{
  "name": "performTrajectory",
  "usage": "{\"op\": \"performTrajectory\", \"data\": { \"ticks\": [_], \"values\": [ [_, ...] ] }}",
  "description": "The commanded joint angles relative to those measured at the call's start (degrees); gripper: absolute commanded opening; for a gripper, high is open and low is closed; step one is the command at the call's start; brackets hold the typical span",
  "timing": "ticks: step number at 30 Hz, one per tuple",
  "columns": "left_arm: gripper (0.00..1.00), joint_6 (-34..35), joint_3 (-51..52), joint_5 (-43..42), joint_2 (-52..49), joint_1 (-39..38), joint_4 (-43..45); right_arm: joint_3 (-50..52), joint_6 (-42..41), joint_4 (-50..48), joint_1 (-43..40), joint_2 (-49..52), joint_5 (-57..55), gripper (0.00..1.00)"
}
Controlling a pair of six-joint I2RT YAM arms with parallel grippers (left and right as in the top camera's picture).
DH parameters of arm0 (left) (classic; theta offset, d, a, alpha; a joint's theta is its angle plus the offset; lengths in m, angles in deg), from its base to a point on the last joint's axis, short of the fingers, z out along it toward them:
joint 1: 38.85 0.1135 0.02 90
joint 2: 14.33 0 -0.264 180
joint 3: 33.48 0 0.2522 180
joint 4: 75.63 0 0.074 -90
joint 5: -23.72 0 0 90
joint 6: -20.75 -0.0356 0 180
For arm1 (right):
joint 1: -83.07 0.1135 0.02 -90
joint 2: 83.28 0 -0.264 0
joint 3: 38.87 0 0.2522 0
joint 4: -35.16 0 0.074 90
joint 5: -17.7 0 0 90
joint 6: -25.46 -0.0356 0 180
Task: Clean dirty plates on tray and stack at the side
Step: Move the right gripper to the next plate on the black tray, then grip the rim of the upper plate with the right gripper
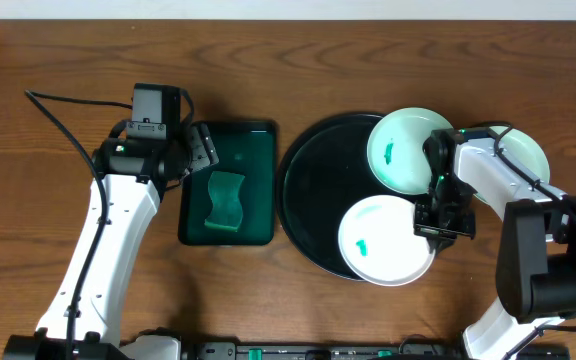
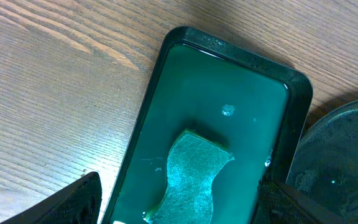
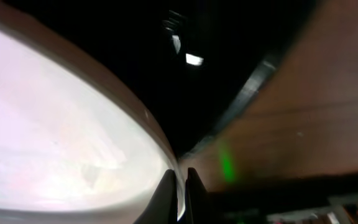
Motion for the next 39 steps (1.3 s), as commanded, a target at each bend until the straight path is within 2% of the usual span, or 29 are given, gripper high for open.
{"op": "performTrajectory", "data": {
  "ticks": [1, 7, 17, 27, 30, 38, 39],
  "values": [
    [0.81, -0.13, -0.94, 0.94, -0.07, 0.15, -0.13, 0.39, 2.45, -2.71, 0.39, 0.26, 9.40, 0.01],
    [0.81, -0.11, -0.94, 0.96, -0.07, 0.15, -0.13, 0.42, 3.69, -8.07, 1.46, 0.26, 18.27, 0.01],
    [0.81, -0.11, -0.94, 0.96, -0.07, 0.15, -0.13, 0.42, -4.33, -18.51, 5.22, 0.26, 18.67, 0.01],
    [0.81, -0.11, -0.94, 0.96, -0.07, 0.15, -0.13, 0.42, -10.43, -24.02, 6.25, 0.26, 18.62, 0.02],
    [0.81, -0.11, -0.94, 0.96, -0.07, 0.15, -0.13, 0.39, -8.66, -24.92, 6.27, 0.26, 17.49, 0.14],
    [0.81, -0.11, -0.94, 0.96, -0.07, 0.15, -0.13, -1.27, 1.05, -29.20, 6.23, 0.26, 17.53, 0.29],
    [0.80, -0.11, -0.94, 0.96, -0.07, 0.15, -0.13, -1.27, 2.51, -30.23, 6.23, 0.26, 17.51, 0.34]
  ]
}}
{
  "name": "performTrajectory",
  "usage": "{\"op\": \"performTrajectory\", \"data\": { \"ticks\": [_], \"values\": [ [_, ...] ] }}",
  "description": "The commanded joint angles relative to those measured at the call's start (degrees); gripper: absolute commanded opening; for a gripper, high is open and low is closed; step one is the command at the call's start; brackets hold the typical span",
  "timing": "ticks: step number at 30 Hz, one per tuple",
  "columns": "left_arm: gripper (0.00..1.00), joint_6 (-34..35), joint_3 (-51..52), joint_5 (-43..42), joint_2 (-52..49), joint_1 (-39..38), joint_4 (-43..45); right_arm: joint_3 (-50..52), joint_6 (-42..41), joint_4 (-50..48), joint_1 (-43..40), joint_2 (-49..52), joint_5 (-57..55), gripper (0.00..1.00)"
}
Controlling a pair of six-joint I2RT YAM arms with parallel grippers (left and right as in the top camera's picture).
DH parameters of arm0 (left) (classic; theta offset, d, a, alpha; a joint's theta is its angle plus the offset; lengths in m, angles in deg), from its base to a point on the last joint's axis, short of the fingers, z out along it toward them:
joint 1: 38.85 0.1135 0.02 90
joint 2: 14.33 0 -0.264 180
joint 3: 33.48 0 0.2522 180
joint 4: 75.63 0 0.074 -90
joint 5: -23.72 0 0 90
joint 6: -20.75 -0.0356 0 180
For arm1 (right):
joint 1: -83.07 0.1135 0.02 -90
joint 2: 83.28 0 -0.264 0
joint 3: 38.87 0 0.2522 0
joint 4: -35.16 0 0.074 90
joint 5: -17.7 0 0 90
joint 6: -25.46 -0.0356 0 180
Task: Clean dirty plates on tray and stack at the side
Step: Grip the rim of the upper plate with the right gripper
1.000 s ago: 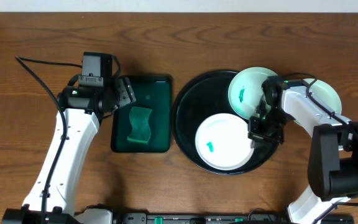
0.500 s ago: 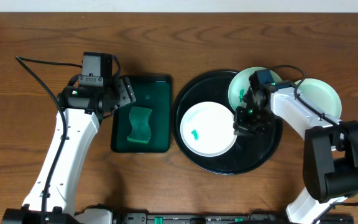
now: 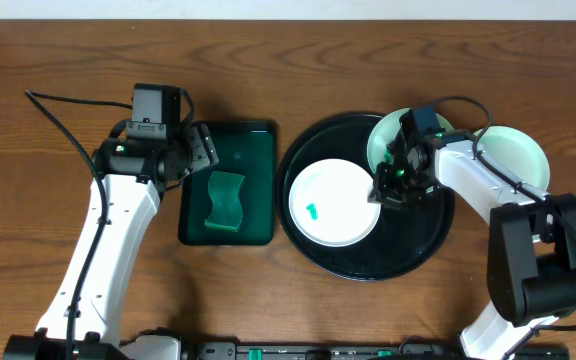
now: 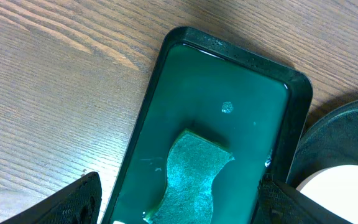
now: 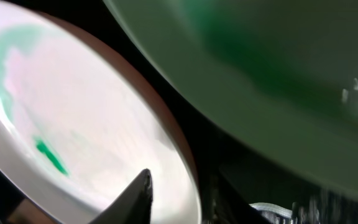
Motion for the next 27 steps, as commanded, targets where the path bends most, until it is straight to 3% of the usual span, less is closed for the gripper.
{"op": "performTrajectory", "data": {
  "ticks": [1, 12, 17, 21, 27],
  "values": [
    [0.81, -0.11, -0.94, 0.96, -0.07, 0.15, -0.13, -1.29, 7.21, -2.29, 0.46, 0.26, -0.35, 0.34],
    [0.80, -0.13, -0.94, 0.96, -0.07, 0.15, -0.13, -1.27, 17.25, -5.86, 2.34, 0.26, -4.52, 0.21],
    [0.81, -0.11, -0.94, 0.96, -0.07, 0.15, -0.13, -1.27, 17.79, -6.60, 3.15, 0.26, -6.36, 0.17],
    [0.81, -0.11, -0.94, 0.96, -0.07, 0.15, -0.13, -1.29, 17.77, -6.71, 3.30, 0.26, -7.52, 0.01],
    [0.81, -0.13, -0.94, 0.96, -0.07, 0.15, -0.13, -1.81, 14.80, -4.72, 3.30, -2.45, -11.65, 0.01]
  ]
}}
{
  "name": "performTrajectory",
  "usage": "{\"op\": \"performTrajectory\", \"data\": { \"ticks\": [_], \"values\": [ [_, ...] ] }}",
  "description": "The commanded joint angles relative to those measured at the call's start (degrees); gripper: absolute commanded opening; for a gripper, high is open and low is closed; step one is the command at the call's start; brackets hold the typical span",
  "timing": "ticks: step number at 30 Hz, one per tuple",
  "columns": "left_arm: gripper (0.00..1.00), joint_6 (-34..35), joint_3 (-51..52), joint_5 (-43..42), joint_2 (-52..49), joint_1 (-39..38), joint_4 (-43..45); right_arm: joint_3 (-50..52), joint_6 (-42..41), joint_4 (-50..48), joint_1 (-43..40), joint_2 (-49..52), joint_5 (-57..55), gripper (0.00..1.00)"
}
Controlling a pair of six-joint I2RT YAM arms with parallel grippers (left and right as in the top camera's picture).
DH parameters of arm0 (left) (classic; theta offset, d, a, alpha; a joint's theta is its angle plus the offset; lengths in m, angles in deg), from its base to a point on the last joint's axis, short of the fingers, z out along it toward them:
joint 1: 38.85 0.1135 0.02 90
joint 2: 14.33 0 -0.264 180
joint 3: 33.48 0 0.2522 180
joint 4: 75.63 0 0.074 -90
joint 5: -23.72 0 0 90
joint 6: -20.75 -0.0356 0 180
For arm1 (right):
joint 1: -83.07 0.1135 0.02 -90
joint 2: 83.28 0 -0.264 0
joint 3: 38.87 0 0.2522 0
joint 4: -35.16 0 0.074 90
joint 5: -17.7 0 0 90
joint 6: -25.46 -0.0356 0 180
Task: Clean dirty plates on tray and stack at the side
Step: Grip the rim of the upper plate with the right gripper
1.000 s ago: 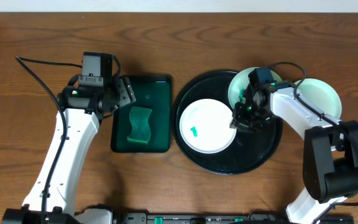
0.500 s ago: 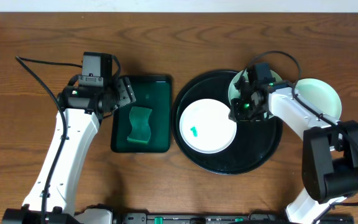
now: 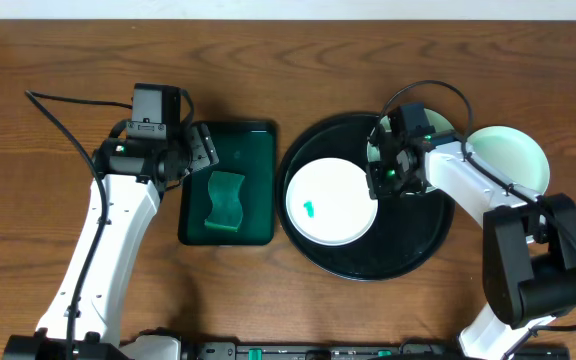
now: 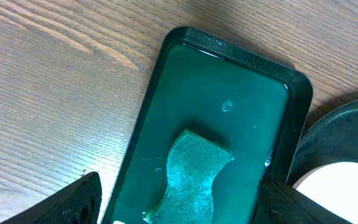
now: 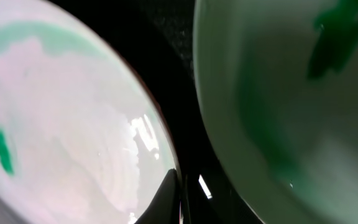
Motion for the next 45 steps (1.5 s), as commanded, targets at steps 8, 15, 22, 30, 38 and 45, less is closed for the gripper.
{"op": "performTrajectory", "data": {
  "ticks": [8, 15, 22, 30, 38, 45],
  "values": [
    [0.81, -0.13, -0.94, 0.96, -0.07, 0.15, -0.13, -1.42, -6.23, 4.70, 0.42, -5.49, -11.43, 0.01],
    [0.80, -0.13, -0.94, 0.96, -0.07, 0.15, -0.13, -0.74, -6.21, 5.18, 1.68, -5.49, -11.58, 0.01],
    [0.81, -0.13, -0.94, 0.96, -0.07, 0.15, -0.13, 1.60, -7.67, 5.11, 2.45, -5.44, -11.61, 0.03],
    [0.81, -0.13, -0.94, 0.96, -0.07, 0.15, -0.13, 2.21, -7.69, 5.35, 2.47, -5.44, -11.61, 0.14],
    [0.81, -0.13, -0.94, 0.96, -0.07, 0.15, -0.13, 3.19, -7.72, 5.05, 2.47, -5.44, -11.58, 0.10],
    [0.81, -0.13, -0.94, 0.96, -0.07, 0.15, -0.13, 4.63, -8.79, 3.30, 2.47, -5.44, -11.19, 0.06]
  ]
}}
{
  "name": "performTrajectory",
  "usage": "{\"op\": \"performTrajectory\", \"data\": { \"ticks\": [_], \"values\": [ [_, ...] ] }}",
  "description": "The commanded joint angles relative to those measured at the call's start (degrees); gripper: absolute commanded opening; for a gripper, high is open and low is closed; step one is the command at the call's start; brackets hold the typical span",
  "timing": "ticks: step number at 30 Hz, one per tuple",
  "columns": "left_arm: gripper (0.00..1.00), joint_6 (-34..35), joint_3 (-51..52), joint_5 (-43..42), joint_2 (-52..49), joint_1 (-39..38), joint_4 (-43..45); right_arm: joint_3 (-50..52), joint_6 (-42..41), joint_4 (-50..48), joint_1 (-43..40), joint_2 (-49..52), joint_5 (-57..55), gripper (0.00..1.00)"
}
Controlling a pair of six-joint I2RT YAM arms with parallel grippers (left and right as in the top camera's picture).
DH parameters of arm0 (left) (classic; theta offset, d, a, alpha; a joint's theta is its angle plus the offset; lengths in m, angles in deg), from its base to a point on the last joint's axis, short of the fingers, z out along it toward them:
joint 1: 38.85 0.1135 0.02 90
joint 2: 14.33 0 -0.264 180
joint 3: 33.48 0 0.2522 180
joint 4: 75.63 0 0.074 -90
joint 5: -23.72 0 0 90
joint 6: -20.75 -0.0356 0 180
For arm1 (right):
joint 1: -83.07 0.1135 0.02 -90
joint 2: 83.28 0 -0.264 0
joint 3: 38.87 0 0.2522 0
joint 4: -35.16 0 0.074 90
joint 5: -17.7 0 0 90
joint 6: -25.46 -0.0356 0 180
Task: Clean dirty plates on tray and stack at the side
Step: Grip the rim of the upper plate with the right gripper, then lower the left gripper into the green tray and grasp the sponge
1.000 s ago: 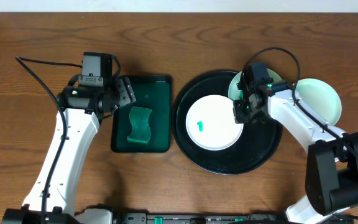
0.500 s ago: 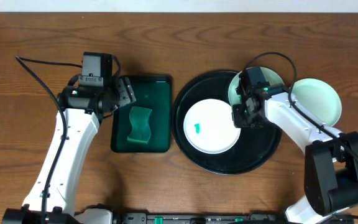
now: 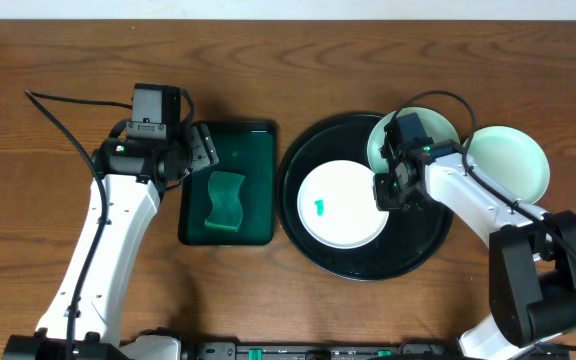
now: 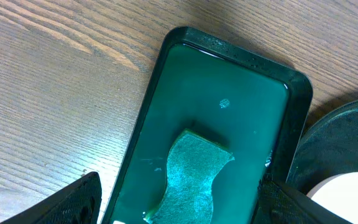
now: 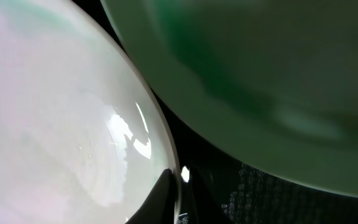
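Note:
A white plate (image 3: pixel 343 205) with a small green smear lies in the middle of the round black tray (image 3: pixel 313 245). My right gripper (image 3: pixel 386 192) is shut on that plate's right rim, and the right wrist view shows its fingers (image 5: pixel 166 196) pinching the white plate (image 5: pixel 61 124). A pale green plate (image 3: pixel 413 138) with a green smear leans on the tray's back right rim, partly under my right arm. My left gripper (image 3: pixel 203 150) hangs open above the green sponge (image 4: pixel 194 174) in the green basin (image 4: pixel 160 81).
A second pale green plate (image 3: pixel 508 165) rests on the wooden table right of the tray. The green basin (image 3: pixel 193 225) stands just left of the tray. Arm cables run along the back left and over the right arm.
The white plate and my right gripper, still shut on its rim, have shifted slightly right and toward the front of the tray. The left arm has not moved.
First the white plate sat at the tray's front right, overhanging the rim, with my right gripper shut on its edge. Then it lay left of the tray's centre, held the same way. Now it is near the centre. The left gripper stayed open over the basin throughout.

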Motion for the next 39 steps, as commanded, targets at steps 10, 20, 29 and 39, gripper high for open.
{"op": "performTrajectory", "data": {
  "ticks": [10, 20, 29, 39],
  "values": [
    [0.81, -0.13, -0.94, 0.96, -0.07, 0.15, -0.13, 0.33, -1.07, -0.68, 0.44, -0.79, 0.55, 0.12],
    [0.81, -0.11, -0.94, 0.96, -0.07, 0.15, -0.13, 0.39, -2.14, -0.48, 0.44, -0.79, 0.52, 0.01],
    [0.81, -0.11, -0.94, 0.96, -0.07, 0.15, -0.13, 0.39, -2.14, -0.50, 0.44, -0.79, 0.52, 0.01],
    [0.81, -0.09, -0.94, -1.01, -0.04, 0.09, 2.62, 0.39, -2.14, -0.50, 0.44, -0.79, 0.52, 0.01]
  ]
}}
